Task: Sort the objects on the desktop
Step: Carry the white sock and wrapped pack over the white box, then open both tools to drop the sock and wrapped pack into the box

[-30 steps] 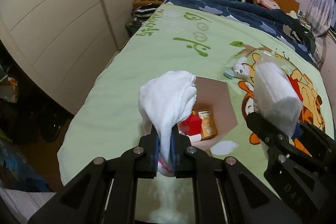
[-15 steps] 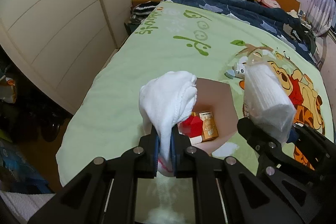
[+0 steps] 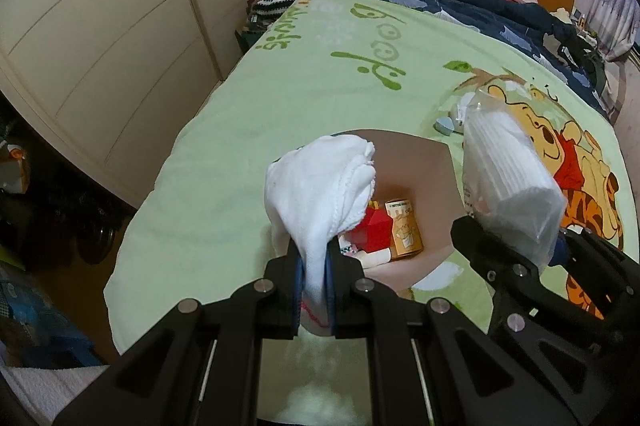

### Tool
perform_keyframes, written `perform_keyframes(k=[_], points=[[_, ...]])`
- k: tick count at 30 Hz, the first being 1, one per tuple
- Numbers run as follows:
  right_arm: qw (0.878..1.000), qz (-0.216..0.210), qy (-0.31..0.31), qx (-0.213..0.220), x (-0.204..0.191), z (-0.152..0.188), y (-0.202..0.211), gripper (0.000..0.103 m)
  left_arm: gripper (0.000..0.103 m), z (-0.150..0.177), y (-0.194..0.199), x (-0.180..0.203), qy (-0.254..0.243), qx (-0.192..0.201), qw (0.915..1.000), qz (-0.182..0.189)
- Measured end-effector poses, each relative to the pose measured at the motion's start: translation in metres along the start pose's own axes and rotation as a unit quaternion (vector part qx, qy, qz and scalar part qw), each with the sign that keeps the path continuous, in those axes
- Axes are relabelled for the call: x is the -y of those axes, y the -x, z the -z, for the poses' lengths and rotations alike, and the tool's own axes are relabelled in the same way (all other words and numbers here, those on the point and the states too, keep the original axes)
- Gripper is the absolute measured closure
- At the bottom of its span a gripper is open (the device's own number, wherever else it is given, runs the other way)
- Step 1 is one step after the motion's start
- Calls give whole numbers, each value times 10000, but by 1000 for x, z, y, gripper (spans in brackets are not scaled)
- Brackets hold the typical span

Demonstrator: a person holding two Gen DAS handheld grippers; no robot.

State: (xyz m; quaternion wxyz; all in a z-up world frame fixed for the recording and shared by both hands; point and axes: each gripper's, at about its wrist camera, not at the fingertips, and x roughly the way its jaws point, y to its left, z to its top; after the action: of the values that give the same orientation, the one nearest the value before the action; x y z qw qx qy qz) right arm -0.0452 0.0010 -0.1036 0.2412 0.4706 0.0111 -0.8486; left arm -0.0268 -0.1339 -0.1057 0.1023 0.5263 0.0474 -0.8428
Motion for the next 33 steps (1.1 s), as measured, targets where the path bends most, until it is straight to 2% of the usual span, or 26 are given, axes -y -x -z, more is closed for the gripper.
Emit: perform_keyframes(k=[28, 33], points=[[9985, 141, -30, -525, 12, -5, -58, 65, 93, -8, -66, 5, -294, -542, 9981, -65], [9971, 93, -84, -755, 19, -7, -73, 65, 86, -14, -78, 7, -402, -673, 9969, -83]])
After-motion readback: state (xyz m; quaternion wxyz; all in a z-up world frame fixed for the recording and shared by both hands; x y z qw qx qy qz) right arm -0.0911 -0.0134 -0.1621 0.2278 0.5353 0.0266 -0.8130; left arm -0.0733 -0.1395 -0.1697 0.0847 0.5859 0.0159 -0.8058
